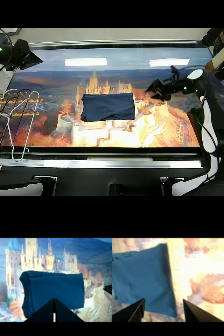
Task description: Fold the clothes and pants, and hang the long-sleeved shirts on hangers.
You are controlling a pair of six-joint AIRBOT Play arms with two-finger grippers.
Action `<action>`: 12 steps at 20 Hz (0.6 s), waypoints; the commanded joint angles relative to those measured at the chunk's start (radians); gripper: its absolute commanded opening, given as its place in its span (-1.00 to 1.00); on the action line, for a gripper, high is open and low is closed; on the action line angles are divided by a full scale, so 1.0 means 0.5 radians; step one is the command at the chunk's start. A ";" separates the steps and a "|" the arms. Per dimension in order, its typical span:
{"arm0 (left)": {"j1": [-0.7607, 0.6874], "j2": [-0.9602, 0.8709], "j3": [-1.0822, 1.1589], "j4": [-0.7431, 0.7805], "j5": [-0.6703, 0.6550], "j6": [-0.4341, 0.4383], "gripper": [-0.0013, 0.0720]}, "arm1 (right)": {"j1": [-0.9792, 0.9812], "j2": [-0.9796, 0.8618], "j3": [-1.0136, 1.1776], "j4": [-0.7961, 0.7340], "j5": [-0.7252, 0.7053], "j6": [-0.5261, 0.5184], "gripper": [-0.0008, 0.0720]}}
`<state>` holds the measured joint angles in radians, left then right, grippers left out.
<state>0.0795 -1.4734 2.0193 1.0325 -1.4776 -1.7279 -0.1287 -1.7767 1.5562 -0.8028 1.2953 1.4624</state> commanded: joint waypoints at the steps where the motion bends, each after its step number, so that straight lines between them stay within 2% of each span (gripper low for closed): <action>1: 0.000 -0.003 -0.018 0.001 0.002 0.002 -0.92 | 0.026 -0.190 -0.063 0.101 0.051 -0.117 0.54; 5: 0.000 -0.004 -0.080 0.001 0.002 0.002 -0.92 | 0.159 -0.339 -0.063 0.272 -0.072 -0.185 0.53; 9: 0.000 -0.005 -0.085 0.001 0.002 0.002 -0.92 | 0.295 -0.401 -0.063 0.274 -0.179 -0.189 0.48; 12: 0.000 -0.005 -0.085 0.001 0.002 0.002 -0.92 | 0.344 -0.400 -0.063 0.278 -0.310 -0.178 0.03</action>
<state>0.0795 -1.4754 1.9785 1.0328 -1.4769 -1.7275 0.0147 -1.9663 1.5253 -0.6689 1.2060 1.3731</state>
